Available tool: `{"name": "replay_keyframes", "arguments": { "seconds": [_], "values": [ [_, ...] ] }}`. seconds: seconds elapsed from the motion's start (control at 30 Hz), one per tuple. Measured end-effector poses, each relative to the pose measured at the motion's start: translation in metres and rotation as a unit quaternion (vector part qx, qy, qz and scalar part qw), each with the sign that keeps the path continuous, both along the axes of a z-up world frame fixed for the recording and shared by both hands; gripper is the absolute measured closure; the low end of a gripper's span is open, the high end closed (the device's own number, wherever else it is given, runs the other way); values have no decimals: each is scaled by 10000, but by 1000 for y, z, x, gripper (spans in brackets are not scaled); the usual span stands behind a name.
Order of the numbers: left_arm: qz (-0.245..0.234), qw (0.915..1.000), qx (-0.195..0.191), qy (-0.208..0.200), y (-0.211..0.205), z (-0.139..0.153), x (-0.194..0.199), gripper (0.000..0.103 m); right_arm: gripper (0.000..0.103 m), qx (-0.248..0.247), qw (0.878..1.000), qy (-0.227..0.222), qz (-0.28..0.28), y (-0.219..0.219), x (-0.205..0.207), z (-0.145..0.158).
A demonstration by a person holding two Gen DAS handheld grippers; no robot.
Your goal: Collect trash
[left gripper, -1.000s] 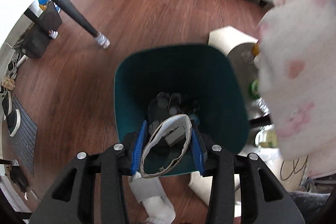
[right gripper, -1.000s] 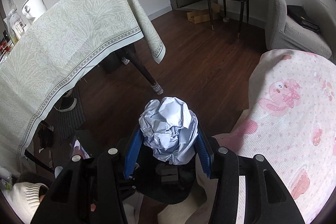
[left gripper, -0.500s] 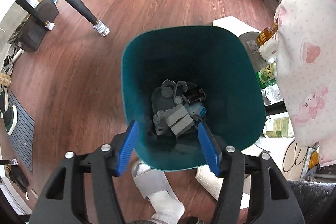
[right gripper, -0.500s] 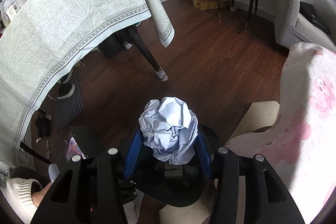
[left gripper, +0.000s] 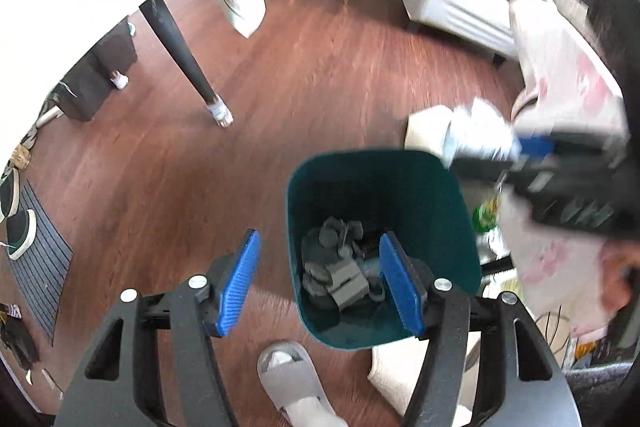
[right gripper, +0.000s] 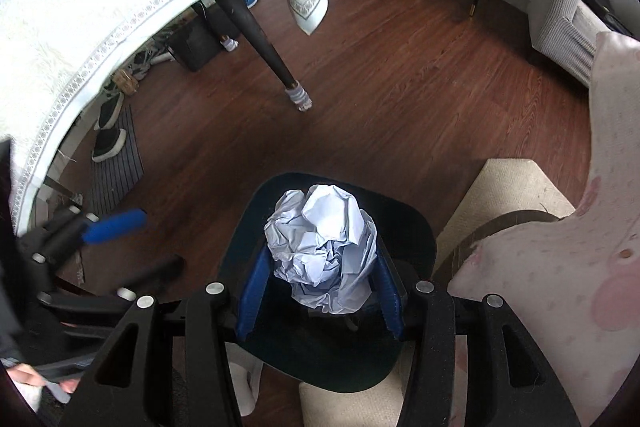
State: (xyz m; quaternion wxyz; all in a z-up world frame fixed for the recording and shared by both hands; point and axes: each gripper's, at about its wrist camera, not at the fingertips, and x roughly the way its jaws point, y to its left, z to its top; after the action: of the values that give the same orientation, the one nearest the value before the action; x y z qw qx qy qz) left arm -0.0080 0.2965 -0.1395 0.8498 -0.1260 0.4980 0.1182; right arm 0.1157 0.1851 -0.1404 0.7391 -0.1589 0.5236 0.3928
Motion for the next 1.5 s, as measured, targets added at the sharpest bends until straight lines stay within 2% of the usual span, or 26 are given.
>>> {"name": "replay_keyframes", "arguments": {
  "seconds": [0.13,0.33,0.5,0.63,0.7,0.83,1.0,1.13,1.3,1.4,1.5],
  "values": [
    [123,9991,182,-372,10,30,-2,37,53,-139,9997,204,80,6,-7,-18],
    [275,9955,242,-876,15,67,-5,40,53,-601,9976,174,301,10,-21,-46],
    [251,9917,178,-1252,14,96,-5,47,50,-895,9951,216,368,7,-27,-68],
    [130,9897,268,-1400,6,111,-3,57,42,-1097,9931,195,357,2,-30,-82],
    [141,9883,424,-1456,2,118,-1,58,38,-1156,9923,207,402,-2,-33,-83],
    [195,9879,336,-1502,0,125,-1,59,38,-1151,9922,118,456,-10,-36,-78],
    [136,9863,271,-1623,-7,144,-3,59,38,-781,9957,-138,480,-20,-44,-47],
    [14,9839,424,-1739,-23,157,-4,56,38,-450,9963,-514,530,-29,-56,-4],
    [-29,9828,352,-1813,-37,167,-6,54,38,36,9943,-974,437,-49,-68,54],
    [-90,9819,326,-1863,-46,175,-10,49,38,245,9917,-1219,333,-66,-71,83],
    [-147,9808,362,-1908,-58,183,-12,38,38,407,9888,-1436,78,-88,-72,106]
  ]
}}
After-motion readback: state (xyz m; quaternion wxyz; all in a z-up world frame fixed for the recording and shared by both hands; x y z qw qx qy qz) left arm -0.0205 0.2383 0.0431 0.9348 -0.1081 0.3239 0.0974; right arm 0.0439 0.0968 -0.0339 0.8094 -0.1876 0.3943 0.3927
